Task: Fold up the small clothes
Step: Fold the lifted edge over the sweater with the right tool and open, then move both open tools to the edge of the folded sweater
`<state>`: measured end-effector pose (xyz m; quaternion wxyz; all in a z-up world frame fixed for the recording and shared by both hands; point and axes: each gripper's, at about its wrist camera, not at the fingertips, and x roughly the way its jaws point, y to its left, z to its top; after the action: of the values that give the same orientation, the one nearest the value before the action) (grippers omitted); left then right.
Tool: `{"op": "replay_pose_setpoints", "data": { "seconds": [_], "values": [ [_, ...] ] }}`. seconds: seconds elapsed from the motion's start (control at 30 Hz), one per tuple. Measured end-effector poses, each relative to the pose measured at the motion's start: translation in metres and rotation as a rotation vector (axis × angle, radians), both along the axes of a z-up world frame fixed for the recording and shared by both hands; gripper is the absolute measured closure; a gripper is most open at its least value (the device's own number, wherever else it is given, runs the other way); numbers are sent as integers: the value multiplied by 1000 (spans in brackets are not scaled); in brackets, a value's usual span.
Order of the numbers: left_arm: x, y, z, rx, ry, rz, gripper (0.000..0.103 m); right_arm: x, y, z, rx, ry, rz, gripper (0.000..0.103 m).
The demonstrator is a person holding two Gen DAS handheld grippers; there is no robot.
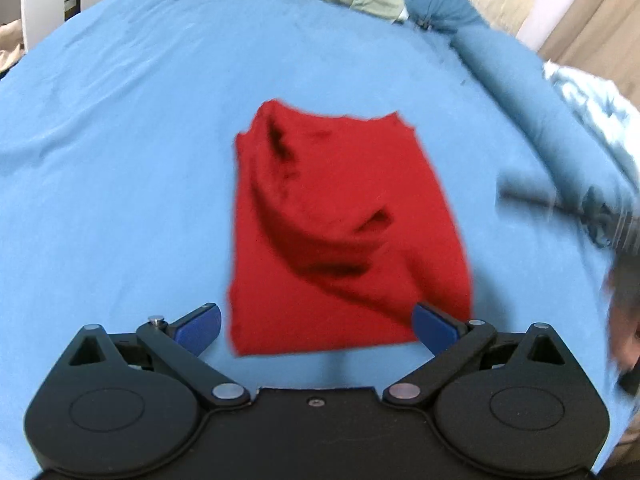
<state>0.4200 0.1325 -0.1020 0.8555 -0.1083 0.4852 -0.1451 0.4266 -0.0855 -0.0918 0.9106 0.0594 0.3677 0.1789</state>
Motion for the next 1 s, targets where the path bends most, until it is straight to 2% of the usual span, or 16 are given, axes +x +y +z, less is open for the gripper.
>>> {"op": "replay_pose_setpoints", "data": {
  "seconds": [0.1, 0.17, 0.33, 0.5, 0.6, 0.8, 0.9, 1.0],
  "values": [
    [11, -13, -3, -30, 3, 24, 0, -31, -8, -30, -136, 34, -29, 14],
    [21, -21, -10, -35, 23, 46, 0, -47, -11, -54, -179, 59, -41, 15],
    [35, -30, -25, -74, 60, 100, 1, -60, -4, -96, -173, 81, -101, 16],
    [45, -34, -29, -88, 75, 151, 1, -52, 12, -114, -189, 79, -135, 16],
    [49, -33, -33, -89, 83, 184, 1, -53, 12, -115, -191, 74, -166, 17],
    [41, 1, -31, -14, 82, 234, 1, -56, 9, -113, -243, 26, -268, 17],
    [25, 26, -35, 71, 104, 231, 1, -60, -10, -111, -227, 42, -306, 16],
    [12, 43, -51, 152, 165, 214, 1, -63, -17, -113, -229, 59, -289, 16]
  ]
}}
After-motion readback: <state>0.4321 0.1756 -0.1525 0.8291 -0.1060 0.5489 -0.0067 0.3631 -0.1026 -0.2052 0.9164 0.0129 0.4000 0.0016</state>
